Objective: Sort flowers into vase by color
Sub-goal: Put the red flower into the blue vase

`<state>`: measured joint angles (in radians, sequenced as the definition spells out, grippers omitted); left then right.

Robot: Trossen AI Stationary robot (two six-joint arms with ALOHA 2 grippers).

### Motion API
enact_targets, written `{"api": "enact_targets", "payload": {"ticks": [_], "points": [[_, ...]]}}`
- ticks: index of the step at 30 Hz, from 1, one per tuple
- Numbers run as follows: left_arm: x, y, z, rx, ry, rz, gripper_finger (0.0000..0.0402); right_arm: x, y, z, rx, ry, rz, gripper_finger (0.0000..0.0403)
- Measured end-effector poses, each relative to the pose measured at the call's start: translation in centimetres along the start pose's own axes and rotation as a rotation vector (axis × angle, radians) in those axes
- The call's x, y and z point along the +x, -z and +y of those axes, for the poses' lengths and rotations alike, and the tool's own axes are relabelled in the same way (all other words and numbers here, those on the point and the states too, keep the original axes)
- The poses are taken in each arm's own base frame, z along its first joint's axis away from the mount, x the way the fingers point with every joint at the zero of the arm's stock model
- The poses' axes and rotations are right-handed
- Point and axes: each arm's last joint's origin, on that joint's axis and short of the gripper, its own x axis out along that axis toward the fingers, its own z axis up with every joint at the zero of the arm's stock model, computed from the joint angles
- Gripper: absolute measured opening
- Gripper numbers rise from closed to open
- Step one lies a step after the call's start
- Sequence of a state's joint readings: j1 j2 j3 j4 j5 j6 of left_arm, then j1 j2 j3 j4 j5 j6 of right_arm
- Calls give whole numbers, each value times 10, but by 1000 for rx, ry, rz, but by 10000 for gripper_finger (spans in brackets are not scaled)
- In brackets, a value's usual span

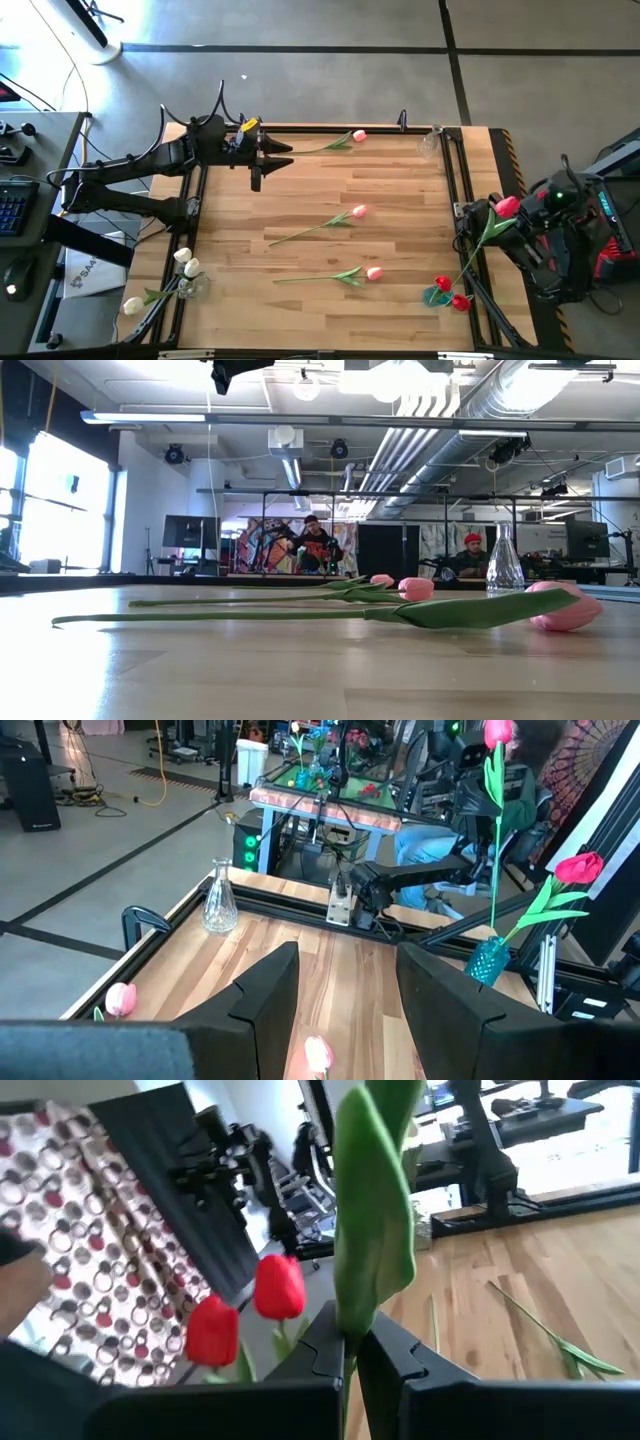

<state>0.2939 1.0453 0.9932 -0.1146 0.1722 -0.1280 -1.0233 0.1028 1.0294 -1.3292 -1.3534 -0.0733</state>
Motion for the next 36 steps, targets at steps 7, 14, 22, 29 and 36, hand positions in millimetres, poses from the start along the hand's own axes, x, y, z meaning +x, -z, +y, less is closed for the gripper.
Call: {"api": "enact_targets", "payload": {"ticks": [7, 14, 22, 29, 36], "points": [[0, 0, 0, 0, 0, 0, 159, 2, 3, 3, -46, -91, -12, 0], [0, 0, 0, 0, 0, 0, 159, 2, 4, 4, -63, -92, -12, 0], [0, 0, 0, 0, 0, 0, 159, -7, -14, -2, -29, -123, 4, 0], [0, 0, 0, 0, 0, 0, 159, -11, -28, -23, 83, -308, 122, 0], [0, 0, 0, 0, 0, 0, 159, -5, -38, -40, 77, -425, 232, 0]]}}
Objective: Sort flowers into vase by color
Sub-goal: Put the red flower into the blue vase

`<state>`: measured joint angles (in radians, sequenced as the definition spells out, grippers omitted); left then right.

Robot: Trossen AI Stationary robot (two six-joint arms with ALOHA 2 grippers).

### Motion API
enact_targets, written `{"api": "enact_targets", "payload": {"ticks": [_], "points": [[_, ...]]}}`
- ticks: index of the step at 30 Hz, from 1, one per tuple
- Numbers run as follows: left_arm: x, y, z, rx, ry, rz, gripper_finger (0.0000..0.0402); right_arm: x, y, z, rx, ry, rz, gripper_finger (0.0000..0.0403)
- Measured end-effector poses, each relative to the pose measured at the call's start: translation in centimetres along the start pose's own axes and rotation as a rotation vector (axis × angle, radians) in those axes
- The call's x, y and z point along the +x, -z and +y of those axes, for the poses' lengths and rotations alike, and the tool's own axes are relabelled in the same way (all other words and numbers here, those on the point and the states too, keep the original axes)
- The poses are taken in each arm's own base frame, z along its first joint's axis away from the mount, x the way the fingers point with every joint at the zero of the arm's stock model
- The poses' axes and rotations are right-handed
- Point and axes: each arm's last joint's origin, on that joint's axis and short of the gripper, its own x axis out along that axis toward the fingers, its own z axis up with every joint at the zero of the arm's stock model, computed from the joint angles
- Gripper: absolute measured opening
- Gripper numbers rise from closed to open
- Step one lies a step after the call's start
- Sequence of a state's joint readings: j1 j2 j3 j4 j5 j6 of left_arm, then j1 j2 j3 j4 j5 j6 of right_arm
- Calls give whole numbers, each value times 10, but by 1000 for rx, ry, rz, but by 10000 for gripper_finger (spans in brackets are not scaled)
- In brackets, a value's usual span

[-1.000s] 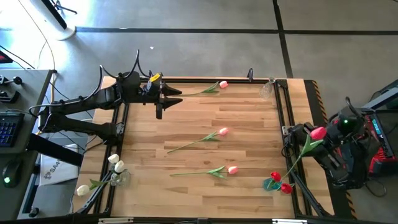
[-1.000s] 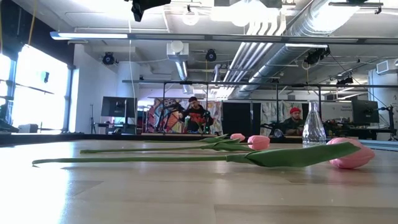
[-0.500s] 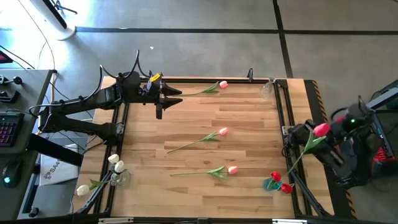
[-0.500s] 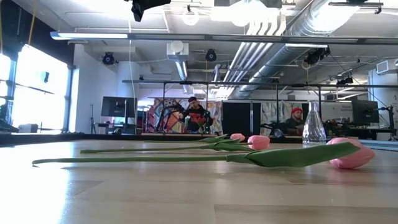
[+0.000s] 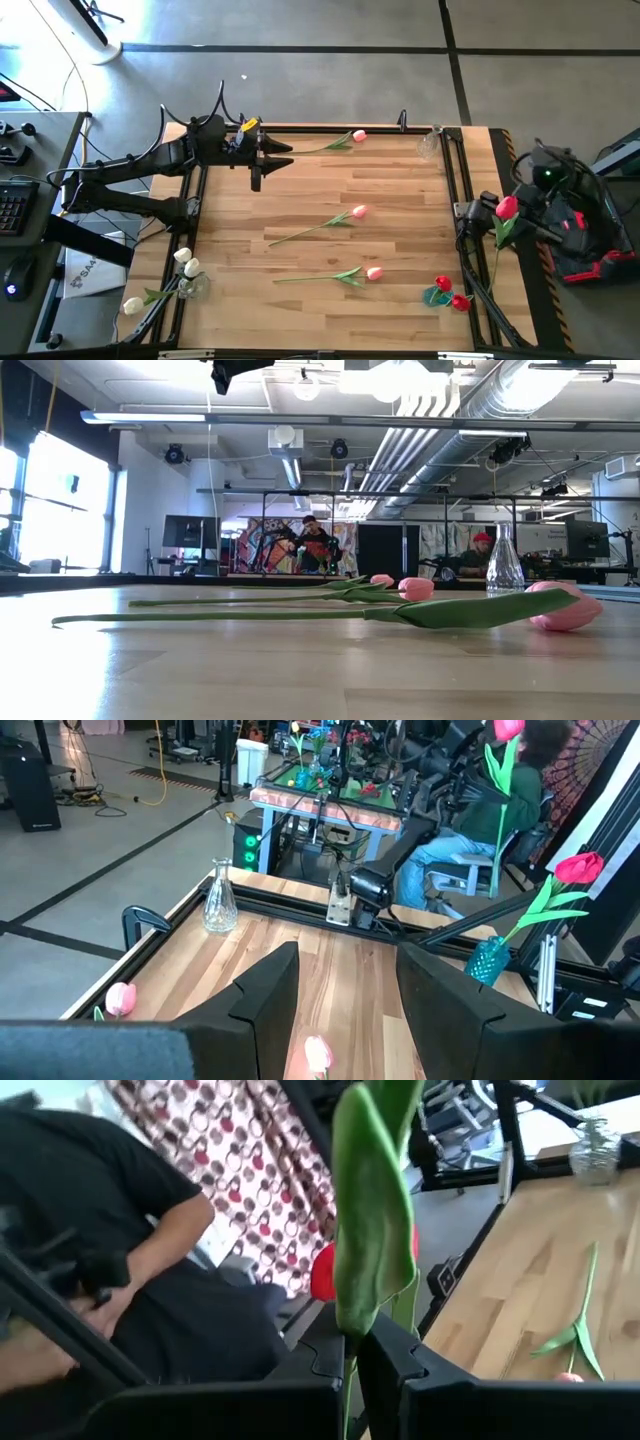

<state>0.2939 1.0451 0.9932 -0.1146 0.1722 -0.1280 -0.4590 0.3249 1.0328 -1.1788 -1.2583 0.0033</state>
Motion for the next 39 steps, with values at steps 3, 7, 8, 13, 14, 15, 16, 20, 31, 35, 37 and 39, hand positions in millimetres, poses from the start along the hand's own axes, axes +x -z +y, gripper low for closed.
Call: {"api": "enact_targets", "payload": {"ticks": [3, 7, 8, 13, 14, 15, 16, 20, 31, 35, 37, 39], "points": [[0, 0, 0, 0, 0, 0, 159, 0, -6, -5, -34, -16, 23, 0], [0, 0, 0, 0, 0, 0, 159, 3, -12, -11, -56, -55, 57, 0], [0, 0, 0, 0, 0, 0, 159, 4, -13, -13, -58, -70, 68, 0], [0, 0, 0, 0, 0, 0, 159, 12, -20, -21, -74, -182, 142, 0], [0, 0, 0, 0, 0, 0, 159, 14, -21, -22, -85, -206, 154, 0], [0, 0, 0, 0, 0, 0, 159, 15, -22, -23, -95, -223, 164, 0], [0, 0, 0, 0, 0, 0, 159, 17, -24, -23, -108, -239, 172, 0], [0, 0, 0, 0, 0, 0, 159, 21, -35, -22, -181, -245, 195, 0], [0, 0, 0, 0, 0, 1, 159, 16, -47, -15, -282, -120, 114, 0], [0, 0, 0, 0, 0, 0, 159, 15, -48, -14, -341, -104, 32, 0], [0, 0, 0, 0, 0, 0, 159, 18, -45, -17, -330, -120, 41, 0], [0, 0, 0, 0, 0, 0, 159, 22, -41, -20, -321, -159, 61, 0]]}}
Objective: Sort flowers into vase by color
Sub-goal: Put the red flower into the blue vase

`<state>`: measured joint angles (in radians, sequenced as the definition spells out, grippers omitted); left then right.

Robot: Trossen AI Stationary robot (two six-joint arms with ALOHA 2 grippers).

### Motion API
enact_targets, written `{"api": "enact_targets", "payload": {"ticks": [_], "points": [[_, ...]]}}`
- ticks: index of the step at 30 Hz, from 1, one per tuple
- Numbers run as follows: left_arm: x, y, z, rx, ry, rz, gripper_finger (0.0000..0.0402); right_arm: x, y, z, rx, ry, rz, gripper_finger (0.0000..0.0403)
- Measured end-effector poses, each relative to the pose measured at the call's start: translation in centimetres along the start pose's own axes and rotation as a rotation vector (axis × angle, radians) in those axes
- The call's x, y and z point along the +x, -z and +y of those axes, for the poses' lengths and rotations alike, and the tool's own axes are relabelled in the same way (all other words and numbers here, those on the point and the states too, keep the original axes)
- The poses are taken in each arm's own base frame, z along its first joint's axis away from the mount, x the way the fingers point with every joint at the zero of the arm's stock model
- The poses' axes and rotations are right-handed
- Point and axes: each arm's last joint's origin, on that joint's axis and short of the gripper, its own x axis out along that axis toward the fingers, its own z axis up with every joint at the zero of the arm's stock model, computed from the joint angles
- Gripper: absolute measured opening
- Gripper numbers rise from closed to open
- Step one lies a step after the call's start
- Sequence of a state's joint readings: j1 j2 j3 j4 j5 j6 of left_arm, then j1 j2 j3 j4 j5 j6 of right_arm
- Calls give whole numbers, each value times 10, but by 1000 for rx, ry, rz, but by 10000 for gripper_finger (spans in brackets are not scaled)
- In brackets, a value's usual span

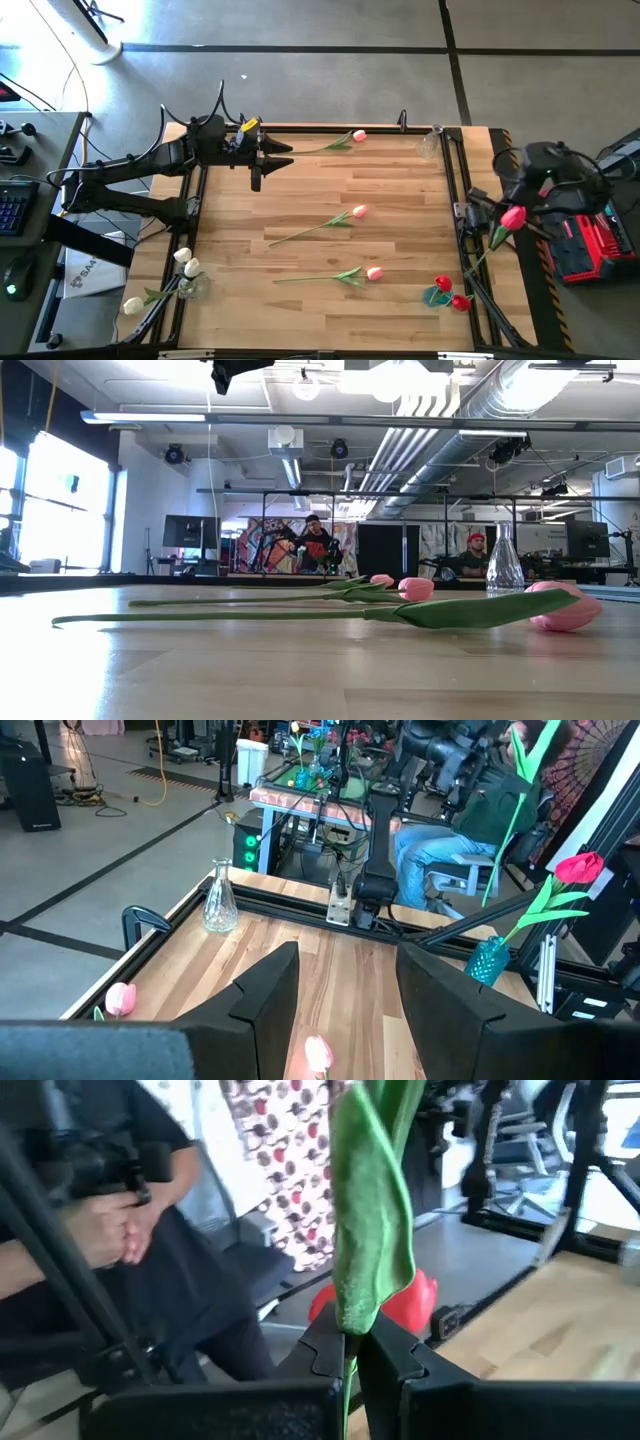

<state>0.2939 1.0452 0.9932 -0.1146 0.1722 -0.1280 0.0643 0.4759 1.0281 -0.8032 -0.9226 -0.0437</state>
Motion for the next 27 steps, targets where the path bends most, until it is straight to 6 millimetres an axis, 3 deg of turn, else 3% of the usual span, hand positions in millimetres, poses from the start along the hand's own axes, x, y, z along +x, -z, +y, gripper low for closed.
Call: {"api": "enact_targets", "payload": {"ticks": [10, 16, 27], "points": [[0, 0, 0, 0, 0, 0, 159, 14, 2, -10, -60, -34, -61, 0], [0, 0, 0, 0, 0, 0, 159, 30, 20, -24, -2, -57, -68, 0], [0, 0, 0, 0, 0, 0, 159, 38, 39, -28, 12, -12, -71, 0]]}}
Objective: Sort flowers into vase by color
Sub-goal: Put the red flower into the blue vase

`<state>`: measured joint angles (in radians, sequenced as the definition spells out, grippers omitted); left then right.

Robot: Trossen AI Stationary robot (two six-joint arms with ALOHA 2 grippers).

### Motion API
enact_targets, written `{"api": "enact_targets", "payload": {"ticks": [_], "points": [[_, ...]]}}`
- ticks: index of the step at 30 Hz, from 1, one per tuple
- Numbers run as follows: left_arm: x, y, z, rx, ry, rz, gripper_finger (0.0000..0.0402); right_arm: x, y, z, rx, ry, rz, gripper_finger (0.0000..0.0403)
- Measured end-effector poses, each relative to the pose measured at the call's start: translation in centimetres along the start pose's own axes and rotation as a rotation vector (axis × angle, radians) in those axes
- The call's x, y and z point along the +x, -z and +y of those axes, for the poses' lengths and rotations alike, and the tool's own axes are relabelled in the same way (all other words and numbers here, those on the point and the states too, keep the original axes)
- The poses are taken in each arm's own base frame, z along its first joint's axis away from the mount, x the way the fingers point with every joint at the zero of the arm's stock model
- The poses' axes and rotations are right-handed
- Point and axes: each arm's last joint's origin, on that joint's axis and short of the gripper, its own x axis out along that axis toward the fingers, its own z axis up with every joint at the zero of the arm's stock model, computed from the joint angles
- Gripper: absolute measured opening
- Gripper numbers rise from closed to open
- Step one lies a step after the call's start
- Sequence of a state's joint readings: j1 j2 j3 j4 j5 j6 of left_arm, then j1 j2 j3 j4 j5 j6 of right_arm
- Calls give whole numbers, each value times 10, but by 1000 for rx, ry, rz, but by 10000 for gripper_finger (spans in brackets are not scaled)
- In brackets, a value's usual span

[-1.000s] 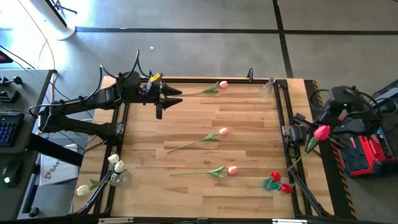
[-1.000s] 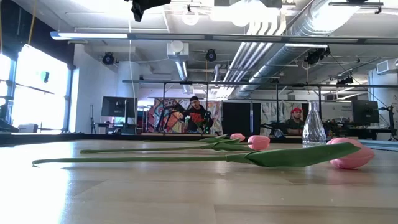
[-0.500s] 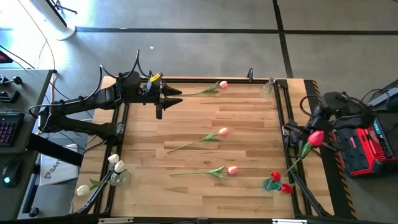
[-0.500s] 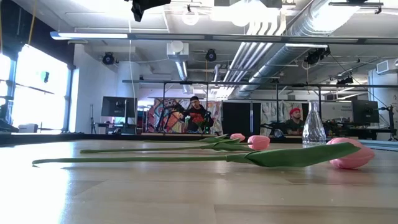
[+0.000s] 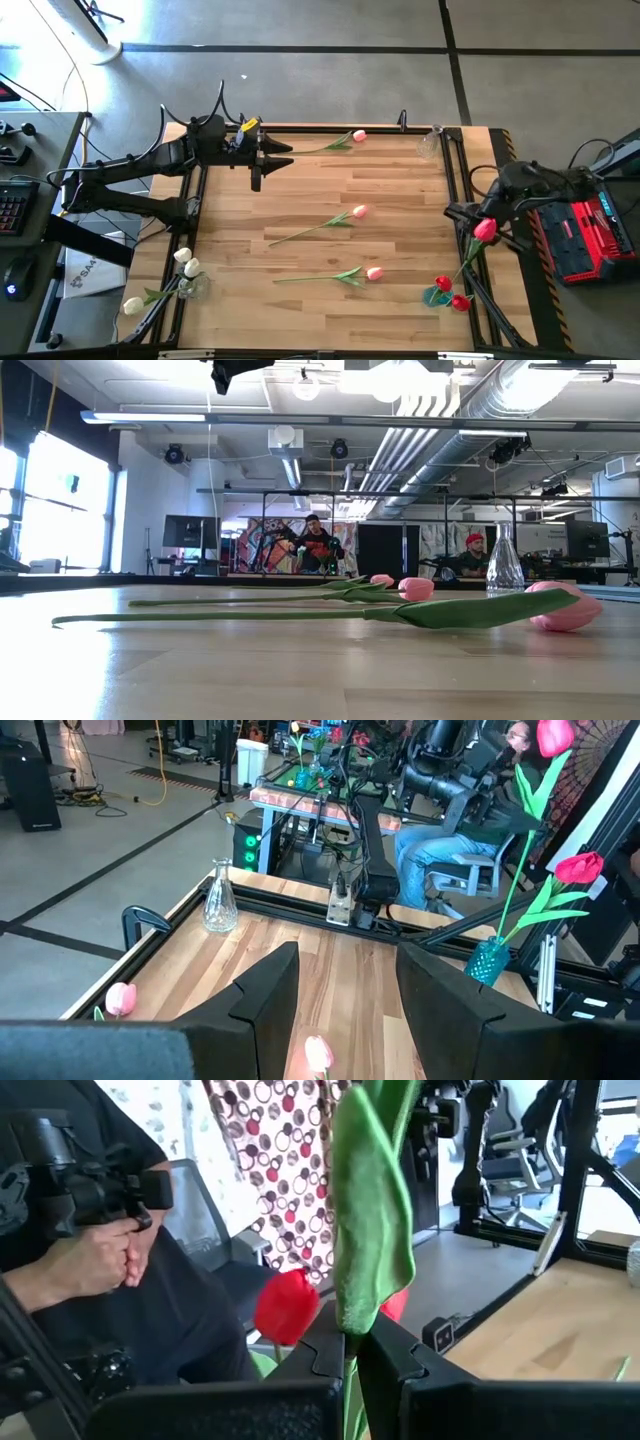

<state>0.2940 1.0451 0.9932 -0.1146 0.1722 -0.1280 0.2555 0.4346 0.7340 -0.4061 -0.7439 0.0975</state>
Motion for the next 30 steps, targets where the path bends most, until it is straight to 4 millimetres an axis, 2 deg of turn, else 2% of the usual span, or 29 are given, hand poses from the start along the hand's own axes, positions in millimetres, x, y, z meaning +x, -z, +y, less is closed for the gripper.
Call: {"api": "enact_targets", "payload": {"ticks": [16, 19, 26, 30], "points": [[0, 0, 0, 0, 0, 0, 159, 3, 20, -4, 30, 28, 113, 4], [0, 0, 0, 0, 0, 0, 159, 4, 24, -5, 32, 20, 129, 27], [0, 0, 0, 0, 0, 0, 159, 14, 44, -8, 141, -23, 172, 124], [0, 0, 0, 0, 0, 0, 159, 16, 45, -6, 195, -45, 179, 145]]}}
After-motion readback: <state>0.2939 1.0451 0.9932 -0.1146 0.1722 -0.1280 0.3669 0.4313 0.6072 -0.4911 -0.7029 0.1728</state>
